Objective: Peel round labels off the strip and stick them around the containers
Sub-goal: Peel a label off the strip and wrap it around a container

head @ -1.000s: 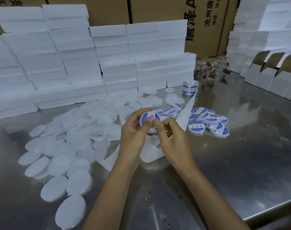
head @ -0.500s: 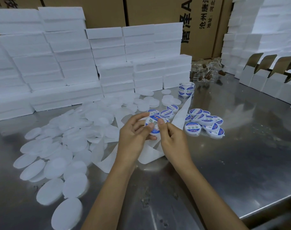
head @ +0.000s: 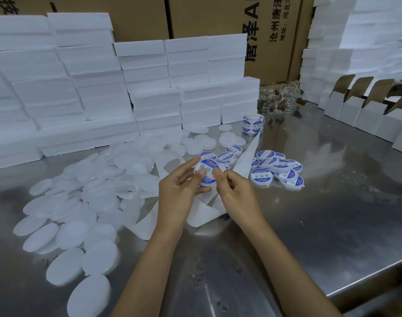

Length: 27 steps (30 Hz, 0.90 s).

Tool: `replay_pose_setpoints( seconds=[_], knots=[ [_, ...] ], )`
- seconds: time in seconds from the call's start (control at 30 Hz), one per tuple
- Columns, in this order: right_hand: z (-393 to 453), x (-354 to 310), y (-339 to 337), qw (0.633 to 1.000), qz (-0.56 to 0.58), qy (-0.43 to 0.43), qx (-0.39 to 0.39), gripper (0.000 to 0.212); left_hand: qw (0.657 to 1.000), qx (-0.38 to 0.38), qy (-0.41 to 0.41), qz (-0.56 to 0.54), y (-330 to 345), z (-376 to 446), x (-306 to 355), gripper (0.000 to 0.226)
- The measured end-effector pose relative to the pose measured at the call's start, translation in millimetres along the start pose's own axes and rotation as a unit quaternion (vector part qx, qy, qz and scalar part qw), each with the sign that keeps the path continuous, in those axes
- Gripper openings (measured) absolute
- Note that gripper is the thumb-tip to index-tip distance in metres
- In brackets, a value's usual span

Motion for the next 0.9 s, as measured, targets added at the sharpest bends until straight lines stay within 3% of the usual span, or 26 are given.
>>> replay_pose_setpoints(
  seconds=[0.1,0.23,0.47,0.57,0.7,0.9],
  knots=[
    [7.1,13.1,-9.4,0.993,0.026,0.076,0.084,0.05,1.0,0.023,0.012,0.006,0.1,1.3,-1.5,0.033],
    [24.1,37.4,-39.0,0.951,0.104,0.233,0.175,0.046,0.996,0.05,0.041,0.063,-9.2,5.7,-1.6,0.031],
    [36.5,50.3,-61.2,0.93,0.12,0.28,0.204,0.033,0.993,0.07,0.027,0.089,-17.2,8.3,-7.1,0.032],
    [32.7,48.3,-53.9,0.945,0.079,0.258,0.185,0.028,0.992,0.064,0.005,0.107,-18.6,9.6,-11.2,0.033],
    [35.6,33.6,-41.9,0.974,-0.047,0.155,0.158,0.024,0.991,0.086,-0.021,0.097,-24.5,13.2,-15.8,0.033],
    [74.2,6.4,0.3,0.975,-0.21,0.006,0.075,0.017,0.989,0.12,-0.09,0.01,-41.2,23.1,-23.3,0.027]
  ],
)
Point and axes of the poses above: each hand's wrist, its own z-axis towards the middle knuckle, its own y-axis out of the palm, x = y × z, the point moved 3 cm from there along z, towards the middle knuckle, and after that the axes turned 3 degrees about -z, right-handed, at the moved point
